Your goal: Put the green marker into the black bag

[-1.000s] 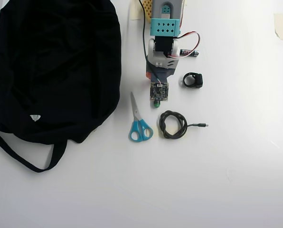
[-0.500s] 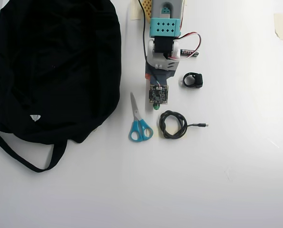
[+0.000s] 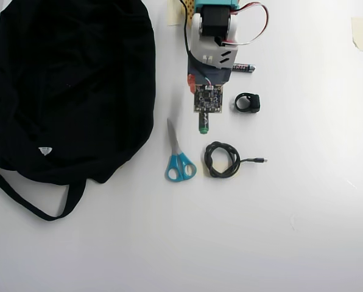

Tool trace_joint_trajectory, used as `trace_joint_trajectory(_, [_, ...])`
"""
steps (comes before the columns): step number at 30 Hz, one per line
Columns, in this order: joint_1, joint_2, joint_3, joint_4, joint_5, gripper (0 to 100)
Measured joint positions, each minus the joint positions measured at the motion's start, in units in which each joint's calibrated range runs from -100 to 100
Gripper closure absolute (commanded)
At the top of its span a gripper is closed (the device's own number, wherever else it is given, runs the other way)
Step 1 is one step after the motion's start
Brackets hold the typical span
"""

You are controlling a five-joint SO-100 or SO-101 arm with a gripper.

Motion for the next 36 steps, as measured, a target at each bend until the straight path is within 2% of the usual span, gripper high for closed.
trace_joint_trajectory(9, [0.0,-10.79,0.0,6.61,0.0,98])
trace_joint_trajectory(17, [0.0,-13.37,0.0,7.64,-0.34,98])
trace_joint_trajectory(26, [0.07,-13.37,0.0,7.64,-7.28,98])
trace_joint_trajectory(30, [0.66,-13.37,-0.24,7.64,-7.77,98])
trace_joint_trajectory(36, [7.71,-13.37,-0.47,7.64,-8.6,98])
